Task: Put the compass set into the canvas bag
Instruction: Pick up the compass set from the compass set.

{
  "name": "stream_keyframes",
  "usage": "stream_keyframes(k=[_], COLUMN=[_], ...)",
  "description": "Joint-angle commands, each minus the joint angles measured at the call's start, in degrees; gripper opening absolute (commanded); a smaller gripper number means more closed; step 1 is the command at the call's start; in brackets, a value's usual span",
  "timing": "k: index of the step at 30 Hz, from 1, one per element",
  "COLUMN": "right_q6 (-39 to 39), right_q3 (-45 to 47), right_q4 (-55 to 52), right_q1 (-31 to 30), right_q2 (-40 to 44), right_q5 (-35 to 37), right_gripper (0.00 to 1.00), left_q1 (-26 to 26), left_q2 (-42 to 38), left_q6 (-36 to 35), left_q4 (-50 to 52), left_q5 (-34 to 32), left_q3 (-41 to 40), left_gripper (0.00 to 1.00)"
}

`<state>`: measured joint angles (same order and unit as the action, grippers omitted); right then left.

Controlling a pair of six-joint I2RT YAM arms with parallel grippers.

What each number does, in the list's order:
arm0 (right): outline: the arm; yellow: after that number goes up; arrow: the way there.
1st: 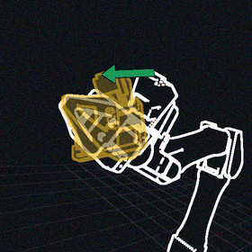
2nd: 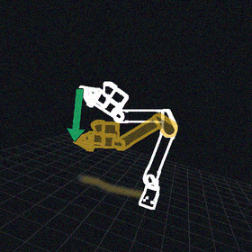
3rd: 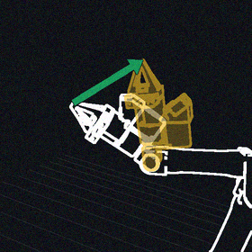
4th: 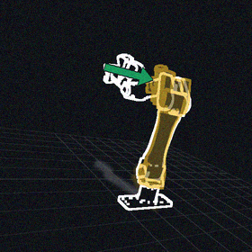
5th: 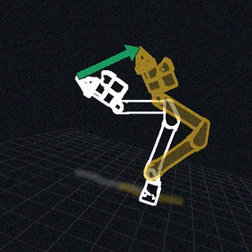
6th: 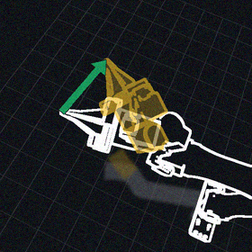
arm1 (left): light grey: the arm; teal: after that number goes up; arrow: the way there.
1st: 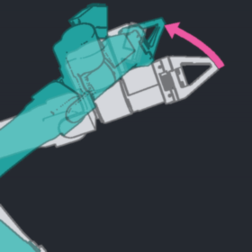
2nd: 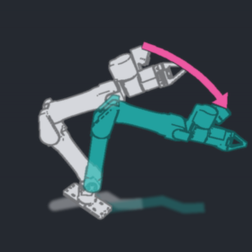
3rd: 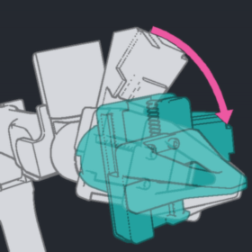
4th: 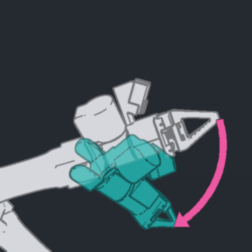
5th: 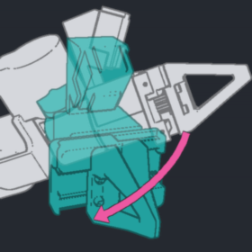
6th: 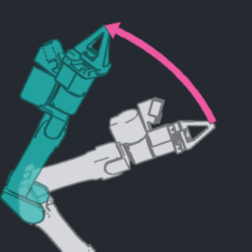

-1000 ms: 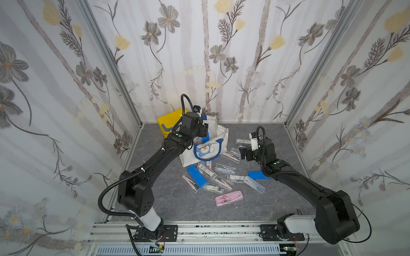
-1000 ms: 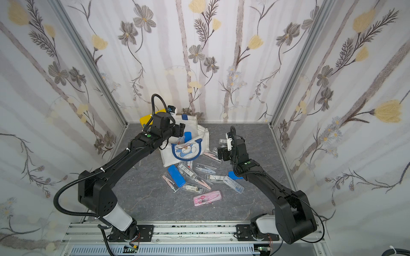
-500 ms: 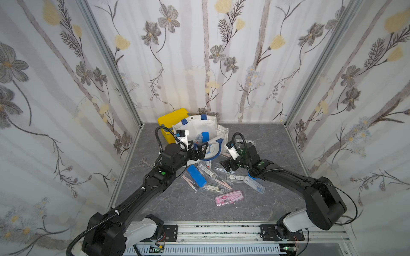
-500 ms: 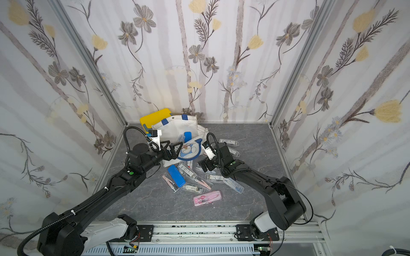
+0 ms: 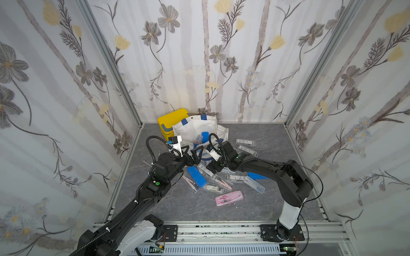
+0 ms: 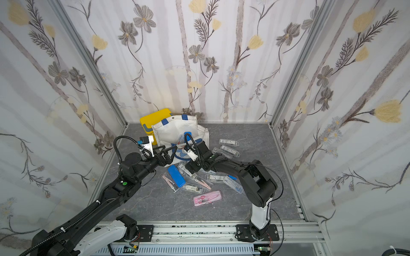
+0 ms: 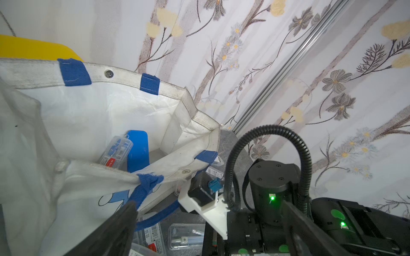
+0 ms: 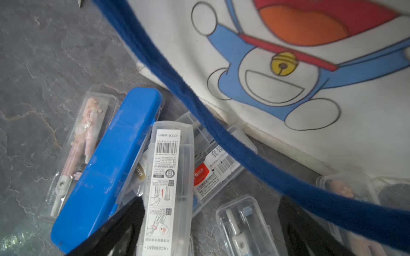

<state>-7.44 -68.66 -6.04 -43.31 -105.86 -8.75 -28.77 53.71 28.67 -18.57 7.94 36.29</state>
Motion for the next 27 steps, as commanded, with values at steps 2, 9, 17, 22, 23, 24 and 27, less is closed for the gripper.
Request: stream_keyframes(k=[2,9,17,22,23,24,27], right_q6=[-3.37,-2.73,-2.66,-2.58,-2.58,-2.58,-2.58], right_q3=[-0.58,-3.56,-3.98,-4.44,-4.62,-4.64,-4.81], right_q4=[-0.91,-3.03,-3.28,-3.53,-3.53,-3.57,-3.52], right_q1=[-2.23,-3.26,-3.27,-5.28,-5.28,-5.38,-5.49], right_q2=[-1.27,-4.82,-5.84,-7.05,-7.32,-7.48,-7.93], right_q5=[1.92,2.54,2.19,1.98,1.76,1.76,1.34], right_gripper=[0.92,0.82,0.77,0.71,0.7,0.69,0.62], left_q1=[0.02,0.1,0.05,0.04,0.07,0.04,0.08], left_q2=[-1.34,-2.9,-3.68,-4.12,-4.31,-4.53,-5.02], left_q6=[-0.21,-0.8,-1.09,-1.4,-1.45,-1.55,-1.75], left_q4=[-0.26,0.51,0.95,1.43,1.6,1.56,1.68], left_q5=[-1.91,-3.81,-4.75,-5.04,-5.13,-5.3,-5.9], left_q3=[-0.49,-1.49,-2.27,-2.29,-2.45,-2.52,-2.82], left_gripper=[1.0,1.0,1.0,1.0,1.0,1.0,1.0])
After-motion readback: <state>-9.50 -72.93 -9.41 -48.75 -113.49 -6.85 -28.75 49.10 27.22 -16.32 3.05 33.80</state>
